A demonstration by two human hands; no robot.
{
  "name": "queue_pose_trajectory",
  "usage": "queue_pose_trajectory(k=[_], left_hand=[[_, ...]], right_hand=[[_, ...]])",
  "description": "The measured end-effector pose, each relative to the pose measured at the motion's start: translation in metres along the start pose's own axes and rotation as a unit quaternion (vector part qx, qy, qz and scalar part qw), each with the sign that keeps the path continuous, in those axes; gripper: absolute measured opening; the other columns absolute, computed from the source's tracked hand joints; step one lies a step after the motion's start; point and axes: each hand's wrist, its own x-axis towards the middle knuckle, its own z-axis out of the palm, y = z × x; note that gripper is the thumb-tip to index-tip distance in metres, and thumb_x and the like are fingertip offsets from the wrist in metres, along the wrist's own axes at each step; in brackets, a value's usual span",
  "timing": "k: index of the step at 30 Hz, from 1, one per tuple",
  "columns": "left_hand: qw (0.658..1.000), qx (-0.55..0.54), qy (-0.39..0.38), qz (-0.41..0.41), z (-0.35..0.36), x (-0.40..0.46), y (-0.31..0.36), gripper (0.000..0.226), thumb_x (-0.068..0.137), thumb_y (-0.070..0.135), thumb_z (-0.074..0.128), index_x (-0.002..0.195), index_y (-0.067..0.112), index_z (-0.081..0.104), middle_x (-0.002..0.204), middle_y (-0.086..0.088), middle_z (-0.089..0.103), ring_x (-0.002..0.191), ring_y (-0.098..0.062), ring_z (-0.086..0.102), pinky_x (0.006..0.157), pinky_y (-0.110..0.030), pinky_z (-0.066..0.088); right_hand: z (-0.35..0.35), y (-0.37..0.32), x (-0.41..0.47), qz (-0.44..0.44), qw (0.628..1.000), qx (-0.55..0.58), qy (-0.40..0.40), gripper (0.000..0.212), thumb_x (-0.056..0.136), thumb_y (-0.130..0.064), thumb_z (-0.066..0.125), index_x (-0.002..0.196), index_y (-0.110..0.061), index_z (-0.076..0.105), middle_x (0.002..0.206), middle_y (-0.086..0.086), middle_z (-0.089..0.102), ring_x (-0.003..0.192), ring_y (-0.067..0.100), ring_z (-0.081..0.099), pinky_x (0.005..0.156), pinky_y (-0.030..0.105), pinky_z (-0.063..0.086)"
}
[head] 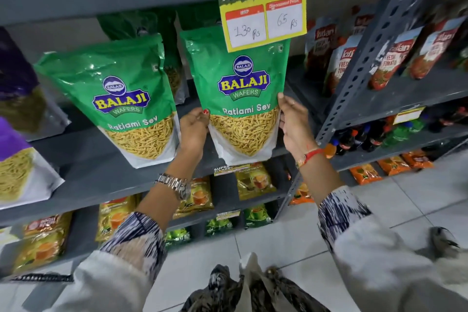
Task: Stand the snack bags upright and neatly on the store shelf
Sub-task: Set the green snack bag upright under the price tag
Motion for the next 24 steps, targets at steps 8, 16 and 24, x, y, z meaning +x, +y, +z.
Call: queue_pose_trajectory(k=[8, 16, 24], left_hand=[[0.998, 0.031, 0.001, 0.059, 0.001, 0.021, -0.002, 0.029, 0.091, 0.003, 0.044, 0.116, -0.010, 0.052, 0.116, -0.023, 0.061, 0.102, -0.023, 0.053, 0.102, -0.046, 0.041], [0.993, 0.014, -0.113, -0.011, 0.003, 0.012, -0.011, 0.052, 0.089, 0.044, 0.046, 0.135, 0.021, 0.037, 0.136, 0.005, 0.049, 0.122, -0.011, 0.048, 0.110, -0.041, 0.035], [0.994, 0.012, -0.111, -0.018, 0.007, 0.009, -0.023, 0.038, 0.093, 0.037, 0.041, 0.129, 0.026, 0.043, 0.123, 0.003, 0.057, 0.116, -0.018, 0.054, 0.107, -0.050, 0.038]], right_hand=[[0.016, 0.008, 0.029, -0.017, 0.999, 0.005, -0.029, 0.020, 0.097, -0.013, 0.041, 0.094, -0.015, 0.061, 0.080, -0.010, 0.071, 0.072, 0.001, 0.066, 0.064, 0.017, 0.051], [0.013, 0.022, 0.025, 0.041, 0.985, -0.136, -0.101, 0.055, 0.093, -0.054, 0.029, 0.138, -0.025, 0.039, 0.147, 0.000, 0.041, 0.128, 0.014, 0.041, 0.100, 0.032, 0.030], [0.010, 0.027, 0.017, 0.039, 0.988, -0.098, -0.116, 0.042, 0.096, -0.047, 0.028, 0.129, -0.027, 0.043, 0.122, -0.005, 0.053, 0.097, 0.001, 0.053, 0.088, 0.029, 0.043]])
